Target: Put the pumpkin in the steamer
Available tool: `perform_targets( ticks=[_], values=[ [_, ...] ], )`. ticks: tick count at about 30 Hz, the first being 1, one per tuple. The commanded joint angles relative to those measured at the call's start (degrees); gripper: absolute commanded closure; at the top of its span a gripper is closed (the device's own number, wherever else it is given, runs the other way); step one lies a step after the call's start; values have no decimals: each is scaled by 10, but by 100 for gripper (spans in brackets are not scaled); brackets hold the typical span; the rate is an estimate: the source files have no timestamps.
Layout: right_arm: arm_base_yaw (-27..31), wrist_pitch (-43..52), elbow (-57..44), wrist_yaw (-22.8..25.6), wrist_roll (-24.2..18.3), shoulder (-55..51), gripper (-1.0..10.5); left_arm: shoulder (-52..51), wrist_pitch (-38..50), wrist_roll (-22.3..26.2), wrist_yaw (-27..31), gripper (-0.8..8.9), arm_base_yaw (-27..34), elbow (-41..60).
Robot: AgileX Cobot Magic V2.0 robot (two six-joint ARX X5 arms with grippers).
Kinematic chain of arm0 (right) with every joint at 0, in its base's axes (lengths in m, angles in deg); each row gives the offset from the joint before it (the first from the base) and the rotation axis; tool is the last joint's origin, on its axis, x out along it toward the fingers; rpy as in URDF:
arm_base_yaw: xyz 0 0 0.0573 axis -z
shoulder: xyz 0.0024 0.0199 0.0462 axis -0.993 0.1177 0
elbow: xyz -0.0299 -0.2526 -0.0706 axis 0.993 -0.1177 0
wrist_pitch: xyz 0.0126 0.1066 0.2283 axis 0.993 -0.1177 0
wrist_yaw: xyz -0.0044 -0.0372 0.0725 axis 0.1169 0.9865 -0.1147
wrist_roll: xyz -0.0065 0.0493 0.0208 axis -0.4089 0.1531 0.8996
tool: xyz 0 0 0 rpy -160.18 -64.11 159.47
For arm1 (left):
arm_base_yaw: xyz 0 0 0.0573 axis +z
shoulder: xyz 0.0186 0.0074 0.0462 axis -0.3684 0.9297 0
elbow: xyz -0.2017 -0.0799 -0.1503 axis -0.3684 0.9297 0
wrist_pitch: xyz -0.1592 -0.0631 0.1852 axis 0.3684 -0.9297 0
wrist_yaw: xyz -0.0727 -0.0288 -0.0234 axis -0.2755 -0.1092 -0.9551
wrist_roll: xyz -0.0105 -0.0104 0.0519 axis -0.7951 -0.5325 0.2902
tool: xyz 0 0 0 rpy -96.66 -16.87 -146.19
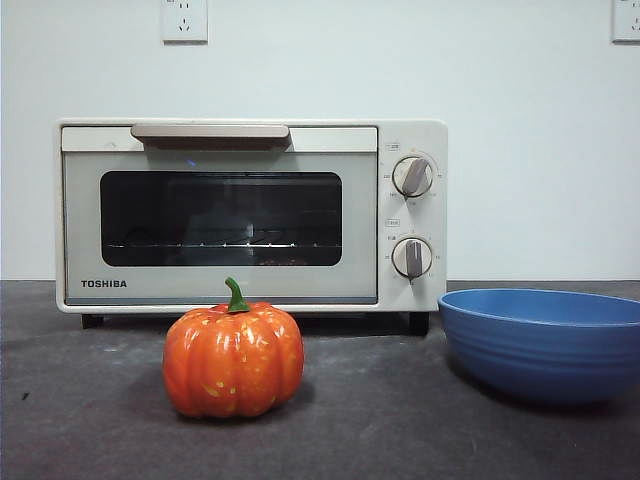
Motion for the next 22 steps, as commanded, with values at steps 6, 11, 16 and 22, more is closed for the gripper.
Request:
perform_targets(
  ticks=[6, 11, 16, 22],
  values=[
    [0, -68, 153, -21, -55, 109, 940, 130, -43, 63, -73, 802, 2, -152],
    [-1, -150, 247, -75, -110, 203, 940, 218, -101, 132, -143, 803, 0, -240],
    [-1, -260, 324, -136, -174, 290, 940, 298, -183, 200, -211, 802, -14, -308],
    [-25, -382, 369, -165, -219, 350, 940, 342, -278, 260, -227, 803, -42, -354]
  ],
)
